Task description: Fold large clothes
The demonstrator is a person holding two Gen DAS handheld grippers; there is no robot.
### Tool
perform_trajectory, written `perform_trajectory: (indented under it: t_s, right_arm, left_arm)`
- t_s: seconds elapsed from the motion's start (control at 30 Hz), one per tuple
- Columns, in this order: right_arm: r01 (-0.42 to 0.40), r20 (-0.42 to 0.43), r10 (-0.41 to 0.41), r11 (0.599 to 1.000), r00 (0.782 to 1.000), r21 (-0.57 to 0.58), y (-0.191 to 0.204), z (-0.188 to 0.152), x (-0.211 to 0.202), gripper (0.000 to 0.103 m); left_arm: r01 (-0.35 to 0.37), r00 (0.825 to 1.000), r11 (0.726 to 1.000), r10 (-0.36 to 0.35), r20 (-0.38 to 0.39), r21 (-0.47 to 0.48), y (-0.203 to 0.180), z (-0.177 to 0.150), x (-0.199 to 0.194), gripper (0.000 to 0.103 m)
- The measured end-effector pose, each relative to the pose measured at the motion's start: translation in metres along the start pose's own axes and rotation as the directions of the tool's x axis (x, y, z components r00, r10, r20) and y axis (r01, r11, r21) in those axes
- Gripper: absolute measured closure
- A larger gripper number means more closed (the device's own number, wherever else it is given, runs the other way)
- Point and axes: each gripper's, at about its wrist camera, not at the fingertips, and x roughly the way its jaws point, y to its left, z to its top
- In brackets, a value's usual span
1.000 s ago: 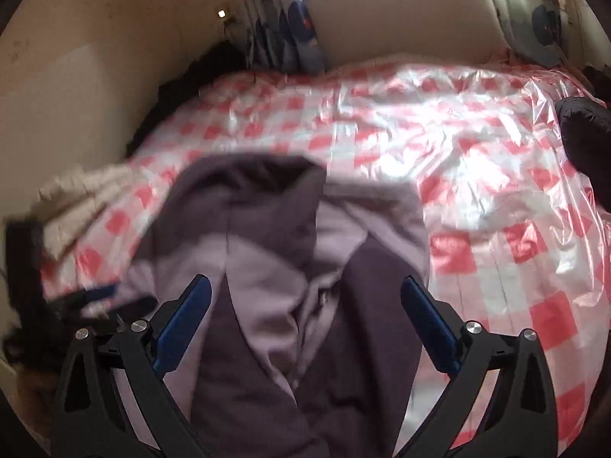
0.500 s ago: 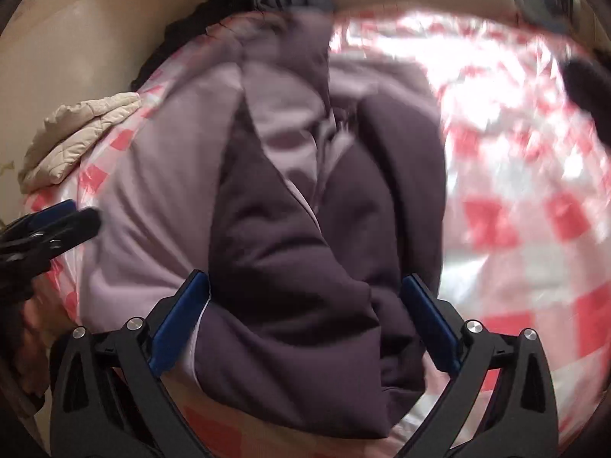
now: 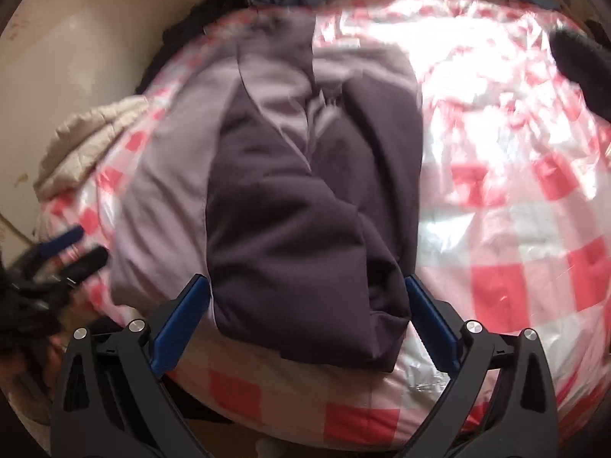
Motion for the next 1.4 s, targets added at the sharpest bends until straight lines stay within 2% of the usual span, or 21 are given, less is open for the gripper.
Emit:
perform_trajectory:
  t_s: [0.2,0.3,0.43,0.6,0.77,0.8,0.87,0.9,0.93,1.03,1.13,1.23,1.3,1.33,1.4]
  right_arm:
    - [0.016,0.128,-0.008,0.998,0.992,-0.061,0.02,0.025,-0.028,0.007]
    - [0.009,0.088,-0.004,0.998,0.996,-0.057,0.022,0.031,-0.01,0.007]
    - [-0.006,-0.016,0.005,0.999,1.0,-0.037,0.018,0.022,0.022,0.007]
    - [-0.01,0.001,0.01,0.999,1.0,-0.031,0.017,0.023,0.017,0.007]
    - [0.005,0.079,0.0,0.998,0.997,-0.063,0.023,0.029,-0.001,0.007]
    - [0.006,0.062,-0.003,0.998,0.998,-0.06,0.022,0.031,0.003,0.007]
    - [-0.01,-0.071,0.005,0.998,0.997,-0.06,0.018,0.031,0.027,0.007]
    - [-0.054,-0.126,0.049,0.998,0.991,-0.037,0.011,0.03,0.036,0.007]
    - [-0.097,-0.117,0.097,0.995,0.988,0.008,0.001,0.03,0.033,0.007]
    - [-0.159,-0.019,0.163,0.979,0.986,0.124,-0.027,0.032,0.007,0.007]
    - [-0.199,-0.01,0.205,0.959,0.979,0.203,-0.047,0.037,0.007,0.007]
    - [-0.17,-0.006,0.176,0.962,0.984,0.216,-0.05,0.049,0.011,0.007]
    - [-0.14,0.029,0.137,0.966,0.99,0.219,-0.051,0.061,0.01,0.007]
    - [-0.129,0.035,0.124,0.965,0.992,0.227,-0.052,0.065,0.013,0.007]
    - [-0.115,-0.007,0.12,0.962,0.993,0.249,-0.057,0.072,0.032,0.007]
  left_arm:
    - [-0.029,0.999,1.0,0.029,0.04,0.01,0.0,0.004,-0.01,0.006]
    - [-0.048,0.997,0.999,0.046,0.061,0.024,-0.002,0.006,-0.015,0.006]
    - [-0.056,0.996,0.998,0.053,0.074,0.038,-0.003,0.008,-0.019,0.006]
    - [-0.053,0.995,0.998,0.05,0.081,0.037,-0.002,0.012,-0.021,0.006]
    - [-0.029,0.997,0.999,0.027,0.072,0.022,0.001,0.015,-0.017,0.006]
    - [-0.013,0.998,1.0,0.012,0.058,0.013,0.003,0.015,-0.014,0.006]
    - [0.044,0.999,0.998,-0.044,0.005,-0.04,0.017,0.016,-0.002,0.006]
    - [0.058,0.998,0.995,-0.059,-0.015,-0.079,0.025,0.015,0.002,0.006]
    - [0.073,0.997,0.991,-0.077,-0.03,-0.111,0.033,0.013,0.005,0.006]
    - [0.154,0.984,0.963,-0.169,-0.05,-0.22,0.062,0.008,0.012,0.006]
    - [0.238,0.96,0.895,-0.276,-0.051,-0.377,0.099,0.009,0.03,0.006]
    - [0.235,0.955,0.858,-0.292,-0.056,-0.457,0.121,0.019,0.053,0.006]
    - [0.299,0.927,0.814,-0.372,-0.052,-0.498,0.127,0.029,0.074,0.006]
    - [0.311,0.917,0.805,-0.395,-0.064,-0.506,0.126,0.033,0.083,0.006]
    - [0.319,0.909,0.817,-0.407,-0.087,-0.481,0.113,0.041,0.098,0.006]
